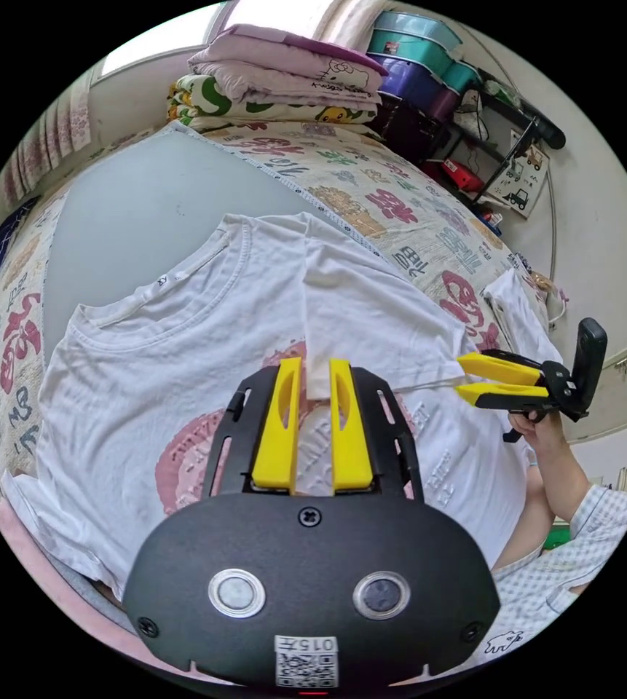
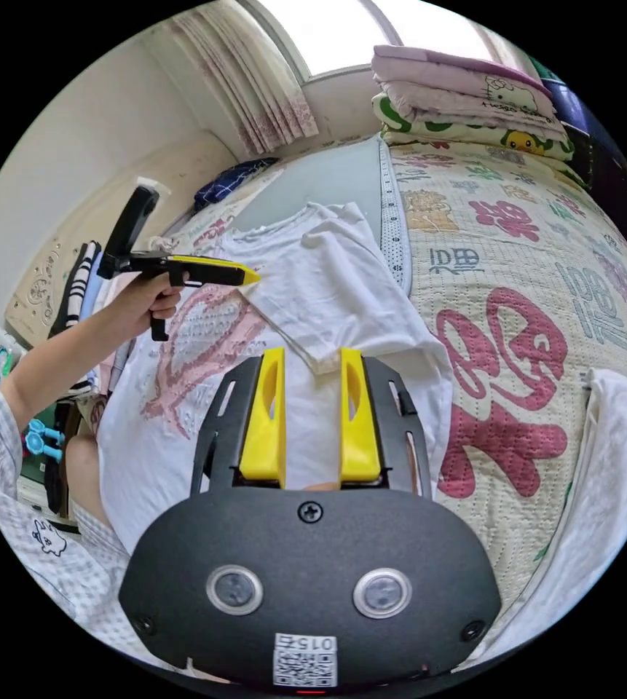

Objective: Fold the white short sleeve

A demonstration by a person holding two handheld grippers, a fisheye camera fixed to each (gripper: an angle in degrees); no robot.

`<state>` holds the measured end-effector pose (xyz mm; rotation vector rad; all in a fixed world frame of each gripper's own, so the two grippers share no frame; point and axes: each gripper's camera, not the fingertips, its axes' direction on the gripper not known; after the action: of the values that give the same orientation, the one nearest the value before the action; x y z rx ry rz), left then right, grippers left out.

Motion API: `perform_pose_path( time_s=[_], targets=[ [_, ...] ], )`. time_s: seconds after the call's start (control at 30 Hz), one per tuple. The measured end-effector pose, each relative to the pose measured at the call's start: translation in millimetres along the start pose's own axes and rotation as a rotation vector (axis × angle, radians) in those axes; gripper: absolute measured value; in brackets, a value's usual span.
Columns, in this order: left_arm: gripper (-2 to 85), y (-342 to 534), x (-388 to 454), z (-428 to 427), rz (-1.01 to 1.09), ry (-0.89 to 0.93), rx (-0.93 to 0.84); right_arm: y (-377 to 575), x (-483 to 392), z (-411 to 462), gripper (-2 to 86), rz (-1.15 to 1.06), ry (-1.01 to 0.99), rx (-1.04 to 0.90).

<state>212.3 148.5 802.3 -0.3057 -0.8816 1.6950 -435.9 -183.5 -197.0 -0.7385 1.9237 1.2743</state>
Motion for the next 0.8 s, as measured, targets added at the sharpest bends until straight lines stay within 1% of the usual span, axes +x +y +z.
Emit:
perform_pose_path(
  time_s=[0.03, 0.1, 0.17, 0.23, 0.37, 0.47, 0.5, 0.57, 0.6, 0.63, 0.67, 0.7, 0.73, 0.8],
  targets=[
    [1.9, -2, 7, -3, 0.022, -0.020, -0.016, 3, 0, 6, 5.8, 0.013, 0.035, 0.005],
    [0.9, -6, 18, -8, 0.056, -0.023, -0.053, 7, 5, 15, 2.4, 0.024, 0.033, 0.004],
    [0.5, -5, 23, -17, 0.061, -0.024, -0.051, 12, 13, 24, 1.4, 0.031, 0.004, -0.006],
    [0.3, -2, 18, -34, 0.025, 0.017, -0.030, 18, 27, 32, 0.7, 0.054, -0.049, -0.002],
    [0.7, 2, 14, -49, 0.003, 0.049, -0.019, 23, 43, 49, 1.1, 0.064, -0.142, 0.001],
    [2.2, 6, 23, -52, 0.002, 0.015, -0.042, 22, 40, 66, 4.4, -0.009, -0.166, -0.044],
    [5.1, 9, 28, -58, -0.007, -0.024, -0.039, 20, 42, 70, 6.4, -0.027, -0.190, -0.063],
    [7.5, 14, 54, -77, 0.033, -0.154, 0.009, 20, 52, 72, 7.9, -0.012, -0.221, -0.045],
    [7.6, 19, 87, -91, 0.118, -0.213, 0.056, 22, 63, 72, 7.9, 0.020, -0.193, -0.008],
    [7.0, 25, 126, -102, 0.226, -0.206, 0.105, 25, 74, 73, 7.9, 0.068, -0.117, 0.031],
    [6.9, 27, 146, -106, 0.280, -0.186, 0.127, 27, 79, 74, 8.0, 0.094, -0.079, 0.051],
    [6.7, 32, 185, -112, 0.377, -0.141, 0.158, 30, 89, 79, 7.8, 0.134, -0.045, 0.077],
    [6.7, 33, 220, -112, 0.443, -0.101, 0.165, 31, 100, 87, 7.3, 0.165, -0.062, 0.076],
    [6.5, 30, 257, -104, 0.479, -0.040, 0.151, 34, 113, 101, 5.0, 0.213, -0.094, 0.084]
  ],
)
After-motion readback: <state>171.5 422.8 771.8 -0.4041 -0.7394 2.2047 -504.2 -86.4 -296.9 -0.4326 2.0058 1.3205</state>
